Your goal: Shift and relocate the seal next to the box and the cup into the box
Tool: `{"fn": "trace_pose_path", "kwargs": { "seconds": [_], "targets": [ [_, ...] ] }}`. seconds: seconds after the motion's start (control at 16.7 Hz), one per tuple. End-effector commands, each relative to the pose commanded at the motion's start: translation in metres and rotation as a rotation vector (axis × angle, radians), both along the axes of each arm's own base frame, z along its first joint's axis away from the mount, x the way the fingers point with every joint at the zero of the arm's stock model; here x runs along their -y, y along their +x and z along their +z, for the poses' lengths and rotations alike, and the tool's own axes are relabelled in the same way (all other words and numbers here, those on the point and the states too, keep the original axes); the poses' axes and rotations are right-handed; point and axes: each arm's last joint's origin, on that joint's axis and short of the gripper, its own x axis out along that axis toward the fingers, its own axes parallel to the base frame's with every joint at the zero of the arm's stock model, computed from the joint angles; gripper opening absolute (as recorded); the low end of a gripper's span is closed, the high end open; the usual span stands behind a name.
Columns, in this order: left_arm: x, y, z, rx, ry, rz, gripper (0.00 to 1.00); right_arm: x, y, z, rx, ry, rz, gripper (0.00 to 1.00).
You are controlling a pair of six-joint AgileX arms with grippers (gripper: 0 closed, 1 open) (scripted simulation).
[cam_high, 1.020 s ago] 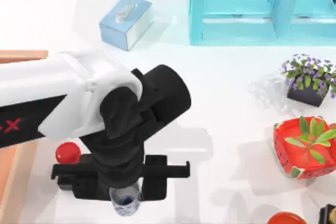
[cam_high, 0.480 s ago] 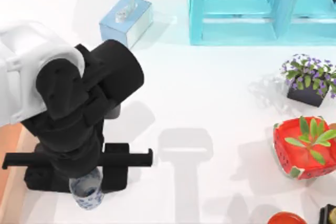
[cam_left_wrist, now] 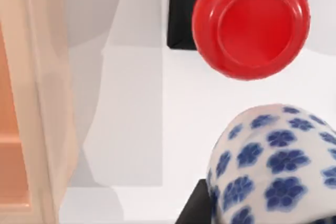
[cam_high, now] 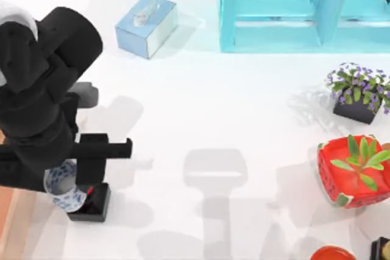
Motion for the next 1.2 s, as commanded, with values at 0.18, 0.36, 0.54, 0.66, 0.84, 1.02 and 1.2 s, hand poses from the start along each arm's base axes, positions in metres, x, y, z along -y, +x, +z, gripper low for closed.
{"fn": "trace_pose_path", "kwargs": {
  "seconds": [0.18, 0.36, 0.54, 0.66, 0.84, 1.02, 1.2],
  "targets": [
    [-0.046, 0.020, 0.000, 0.002, 0.000, 0.017, 0.00, 0.000, 0.000, 0.000, 0.000, 0.000, 0.000, 1.00],
    [-0.099, 0.030, -0.001, 0.001, 0.002, 0.035, 0.00, 0.000, 0.000, 0.000, 0.000, 0.000, 0.000, 1.00],
    [-0.148, 0.029, -0.004, -0.008, 0.007, 0.044, 0.00, 0.000, 0.000, 0.000, 0.000, 0.000, 0.000, 1.00],
    [-0.174, 0.023, -0.006, -0.014, 0.010, 0.038, 0.00, 0.000, 0.000, 0.000, 0.000, 0.000, 0.000, 1.00],
    [-0.200, 0.015, -0.009, -0.016, 0.012, 0.015, 0.00, 0.000, 0.000, 0.000, 0.000, 0.000, 0.000, 1.00],
    [-0.210, 0.010, -0.010, -0.010, 0.012, -0.011, 0.00, 0.000, 0.000, 0.000, 0.000, 0.000, 0.000, 1.00],
    [-0.211, 0.010, -0.010, -0.009, 0.012, -0.015, 0.00, 0.000, 0.000, 0.000, 0.000, 0.000, 0.000, 1.00]
  ]
}}
